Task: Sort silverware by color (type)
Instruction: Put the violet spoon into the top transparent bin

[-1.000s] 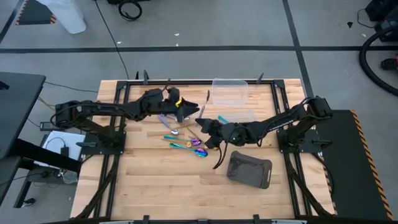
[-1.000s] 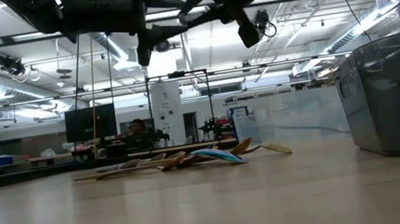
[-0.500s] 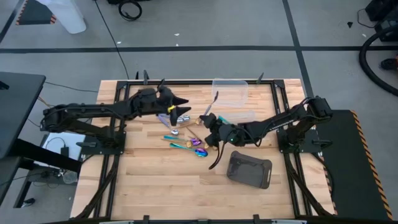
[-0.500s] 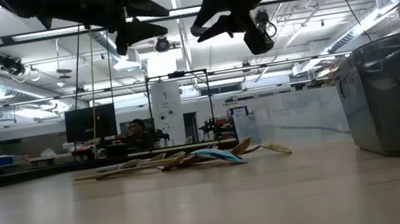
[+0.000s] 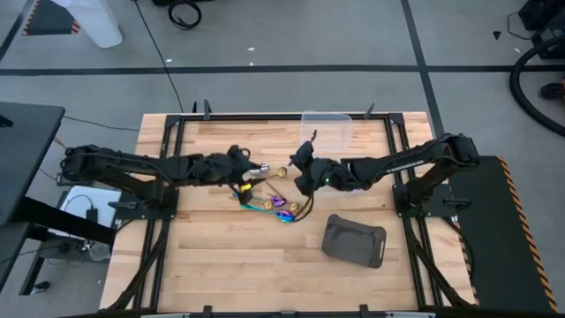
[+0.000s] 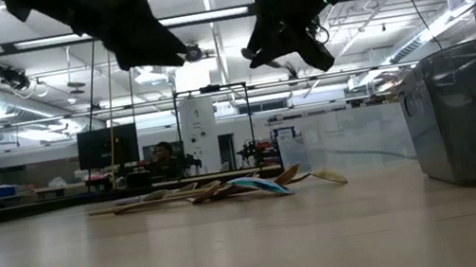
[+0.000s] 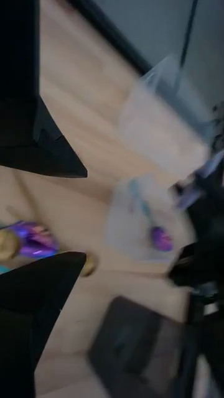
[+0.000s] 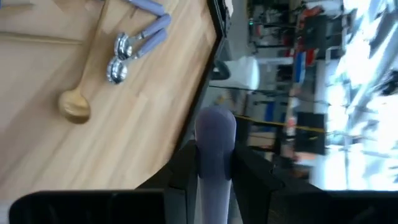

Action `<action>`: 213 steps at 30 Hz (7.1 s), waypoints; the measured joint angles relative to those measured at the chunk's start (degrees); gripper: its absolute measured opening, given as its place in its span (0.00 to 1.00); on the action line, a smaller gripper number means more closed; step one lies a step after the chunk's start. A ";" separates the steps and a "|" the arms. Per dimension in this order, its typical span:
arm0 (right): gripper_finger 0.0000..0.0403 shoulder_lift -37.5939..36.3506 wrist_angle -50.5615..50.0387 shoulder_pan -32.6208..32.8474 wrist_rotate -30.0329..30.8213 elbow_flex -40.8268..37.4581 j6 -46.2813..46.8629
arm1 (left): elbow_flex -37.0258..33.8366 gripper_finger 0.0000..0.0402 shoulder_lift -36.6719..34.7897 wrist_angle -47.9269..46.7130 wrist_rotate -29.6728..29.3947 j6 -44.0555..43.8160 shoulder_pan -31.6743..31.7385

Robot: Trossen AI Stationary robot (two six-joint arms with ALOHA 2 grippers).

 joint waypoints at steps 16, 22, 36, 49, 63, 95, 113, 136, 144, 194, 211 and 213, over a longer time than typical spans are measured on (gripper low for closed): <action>0.22 -2.30 -12.82 -13.83 -9.39 0.00 14.33 | 0.04 0.54 3.48 -3.02 0.02 -10.83 -6.80; 0.22 -2.30 -12.71 -17.80 -14.32 0.00 15.69 | 0.04 0.54 3.50 -2.12 0.01 -10.85 -7.85; 0.22 -2.26 -16.39 -20.04 -14.99 0.00 16.07 | 0.04 0.54 3.50 -1.36 0.08 -10.94 -7.91; 0.22 -2.24 -20.64 -28.50 -25.74 -0.36 12.02 | 0.02 0.54 3.50 -1.40 10.55 -6.85 -9.13; 0.23 -2.24 -19.07 -36.59 -33.18 -5.90 16.37 | -0.02 0.54 14.79 -9.00 6.26 -1.73 -5.88; 0.40 -4.95 -15.96 -27.38 -14.74 -2.40 38.40 | 0.01 0.51 17.27 -23.42 12.21 28.40 22.98; 0.40 -19.27 -14.69 -24.93 -35.96 -2.01 51.54 | 0.18 0.45 22.98 -24.05 20.11 36.72 25.60; 0.40 -7.31 -14.59 -8.87 -34.21 -2.01 60.31 | -0.13 0.13 21.84 -25.40 18.13 13.37 13.60; 0.40 -5.98 -13.86 -4.18 -25.73 -2.01 60.69 | -0.21 0.14 14.24 -21.05 18.33 5.01 8.35; 0.53 -6.00 3.85 9.14 -9.91 -2.01 60.58 | -0.02 0.14 12.51 35.81 16.72 7.78 2.58; 0.51 -6.00 -9.15 5.72 -9.64 -2.01 52.43 | -0.02 0.14 12.49 26.77 11.93 -0.06 2.36; 0.51 -6.00 -9.14 5.09 -10.25 -2.01 51.82 | -0.02 0.14 12.49 26.36 11.58 -0.34 2.36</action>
